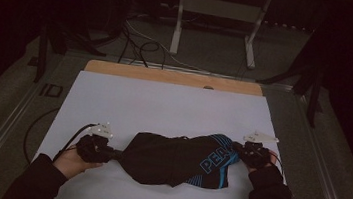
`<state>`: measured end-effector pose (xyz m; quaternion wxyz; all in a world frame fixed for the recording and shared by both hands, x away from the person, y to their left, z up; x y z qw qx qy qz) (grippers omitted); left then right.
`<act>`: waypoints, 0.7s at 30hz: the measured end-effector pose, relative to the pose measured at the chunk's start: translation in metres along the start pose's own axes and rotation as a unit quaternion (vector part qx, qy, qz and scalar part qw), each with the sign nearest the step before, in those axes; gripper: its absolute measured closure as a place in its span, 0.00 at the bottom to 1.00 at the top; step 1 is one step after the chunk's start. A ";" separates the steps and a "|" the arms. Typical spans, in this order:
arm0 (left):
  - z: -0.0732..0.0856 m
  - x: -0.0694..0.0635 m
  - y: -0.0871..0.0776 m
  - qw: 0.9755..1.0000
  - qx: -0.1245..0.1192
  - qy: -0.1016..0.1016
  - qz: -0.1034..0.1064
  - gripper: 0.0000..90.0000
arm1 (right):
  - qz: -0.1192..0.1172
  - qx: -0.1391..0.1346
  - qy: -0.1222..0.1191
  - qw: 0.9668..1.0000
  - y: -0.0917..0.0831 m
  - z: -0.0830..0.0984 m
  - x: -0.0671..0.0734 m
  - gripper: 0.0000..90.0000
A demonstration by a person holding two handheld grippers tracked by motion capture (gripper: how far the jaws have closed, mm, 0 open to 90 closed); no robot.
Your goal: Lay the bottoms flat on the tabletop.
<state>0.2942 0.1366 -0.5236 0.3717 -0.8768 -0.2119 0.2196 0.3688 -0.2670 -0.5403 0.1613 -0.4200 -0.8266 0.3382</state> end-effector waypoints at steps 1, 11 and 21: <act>0.003 0.000 0.002 1.000 0.004 -0.007 0.003 1.00 | -0.003 0.003 -0.002 1.000 -0.001 0.004 0.001 0.99; 0.034 -0.014 0.026 0.997 0.050 -0.027 0.044 1.00 | -0.032 0.047 -0.004 0.998 0.007 0.038 0.021 0.99; 0.013 0.002 0.009 0.997 0.007 -0.067 0.049 0.75 | -0.029 0.044 -0.010 0.999 0.003 0.033 0.021 0.97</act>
Point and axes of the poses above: each handheld gripper's, and its own axes: y roughly forward along the jaws, z roughly out of its underside, x roughly to its left, the point moved 8 cm from there along y, roughly forward along the jaws, and after that the axes turned 4 degrees about -z, right-handed, at the moved point
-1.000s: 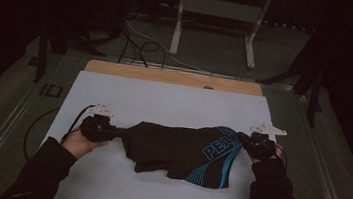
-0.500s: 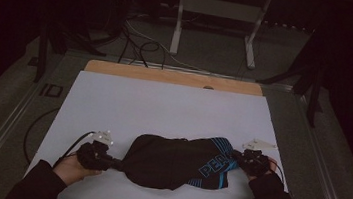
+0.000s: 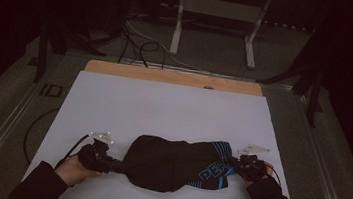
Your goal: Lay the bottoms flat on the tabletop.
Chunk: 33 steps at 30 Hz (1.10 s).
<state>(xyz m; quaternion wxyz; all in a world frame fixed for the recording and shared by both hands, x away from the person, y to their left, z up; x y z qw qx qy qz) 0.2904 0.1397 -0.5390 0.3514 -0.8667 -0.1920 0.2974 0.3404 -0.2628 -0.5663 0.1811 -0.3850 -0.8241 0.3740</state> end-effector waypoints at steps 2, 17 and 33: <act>-0.009 0.002 -0.009 1.000 -0.018 -0.012 0.001 0.59 | 0.001 -0.008 0.001 1.000 -0.005 -0.005 -0.001 0.90; -0.091 0.039 -0.005 0.992 -0.074 -0.092 -0.032 0.37 | 0.024 -0.064 0.076 0.995 -0.001 -0.055 -0.030 0.58; -0.067 0.067 0.048 0.983 -0.003 -0.186 -0.014 0.80 | 0.004 -0.008 0.089 0.996 0.028 -0.036 -0.026 0.68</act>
Point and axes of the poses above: each handheld gripper's, and its own axes: y roughly forward along the jaws, z roughly out of its underside, x roughly to its left, the point moved 8 cm from there along y, roughly forward along the jaws, and after that the axes turned 4 degrees about -z, right-handed, at the moved point
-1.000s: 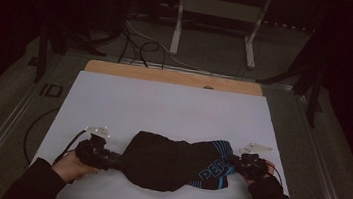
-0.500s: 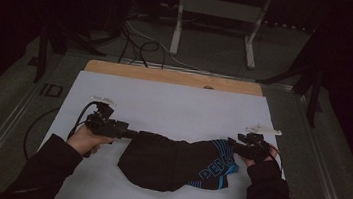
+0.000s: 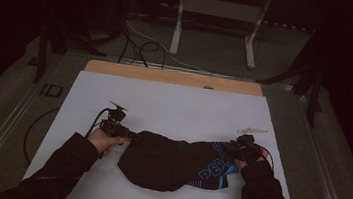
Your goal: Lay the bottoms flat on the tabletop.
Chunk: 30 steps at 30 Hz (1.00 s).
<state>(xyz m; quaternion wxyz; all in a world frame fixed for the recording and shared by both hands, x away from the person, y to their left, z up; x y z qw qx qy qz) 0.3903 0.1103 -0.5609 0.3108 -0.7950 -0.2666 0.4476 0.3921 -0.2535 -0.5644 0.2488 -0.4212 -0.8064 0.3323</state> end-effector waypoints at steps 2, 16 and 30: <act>-0.001 0.000 -0.001 1.000 -0.013 0.006 0.008 0.87 | 0.000 0.001 0.000 1.000 0.000 0.000 0.000 0.71; -0.012 -0.013 -0.019 0.995 -0.076 0.065 0.002 1.00 | 0.028 -0.028 -0.031 0.999 -0.009 -0.012 0.005 0.94; -0.061 -0.009 -0.043 0.979 -0.156 0.120 -0.057 0.99 | 0.060 -0.105 -0.040 0.992 -0.008 -0.083 -0.009 0.94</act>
Point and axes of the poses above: each handheld gripper's, and its own axes: y roughly forward along the jaws, z roughly out of its underside, x roughly to its left, the point moved 8 cm from there along y, roughly forward along the jaws, and after that the axes turned 4 degrees about -z, right-handed, at the moved point
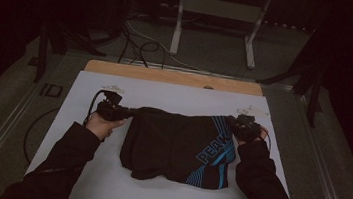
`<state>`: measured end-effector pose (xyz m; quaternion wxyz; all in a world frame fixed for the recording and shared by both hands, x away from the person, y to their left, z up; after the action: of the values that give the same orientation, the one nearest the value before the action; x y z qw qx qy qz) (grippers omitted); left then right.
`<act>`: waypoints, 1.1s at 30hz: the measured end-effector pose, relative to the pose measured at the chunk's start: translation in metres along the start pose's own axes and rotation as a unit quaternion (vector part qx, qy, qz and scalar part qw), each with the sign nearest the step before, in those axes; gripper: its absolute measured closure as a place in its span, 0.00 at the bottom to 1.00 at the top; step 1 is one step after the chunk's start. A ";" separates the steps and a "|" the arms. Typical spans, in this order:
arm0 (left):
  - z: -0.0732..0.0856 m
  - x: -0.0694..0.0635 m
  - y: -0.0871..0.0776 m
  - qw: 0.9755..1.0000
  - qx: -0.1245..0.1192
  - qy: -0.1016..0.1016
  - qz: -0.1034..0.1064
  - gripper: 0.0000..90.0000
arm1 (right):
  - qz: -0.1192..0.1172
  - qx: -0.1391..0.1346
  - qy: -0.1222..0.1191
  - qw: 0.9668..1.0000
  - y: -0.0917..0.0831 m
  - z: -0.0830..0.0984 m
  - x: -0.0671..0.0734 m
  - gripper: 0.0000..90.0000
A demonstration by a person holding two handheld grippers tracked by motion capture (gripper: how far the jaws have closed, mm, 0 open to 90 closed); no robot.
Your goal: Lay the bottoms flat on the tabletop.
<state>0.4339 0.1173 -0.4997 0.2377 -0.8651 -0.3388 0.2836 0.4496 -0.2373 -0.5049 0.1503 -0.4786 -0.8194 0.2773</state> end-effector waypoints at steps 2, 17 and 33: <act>-0.002 0.008 0.006 1.000 0.003 0.005 -0.019 0.99 | 0.006 -0.010 0.009 1.000 0.009 -0.008 -0.003 0.94; -0.020 0.046 0.038 0.995 -0.026 0.048 -0.082 0.99 | 0.051 0.003 0.029 0.998 0.064 -0.030 -0.029 0.93; -0.009 0.049 0.045 0.998 -0.017 0.015 -0.064 0.44 | 0.025 0.024 0.062 0.997 0.082 -0.018 -0.030 0.50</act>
<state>0.4901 0.1214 -0.5359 0.2456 -0.8497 -0.3945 0.2492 0.5314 -0.2257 -0.5388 0.2057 -0.5113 -0.7895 0.2699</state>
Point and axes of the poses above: each handheld gripper's, and its own axes: y roughly forward along the jaws, z roughly out of its underside, x roughly to its left, the point moved 8 cm from there along y, roughly forward along the jaws, and after that the axes turned 4 degrees about -z, right-handed, at the moved point
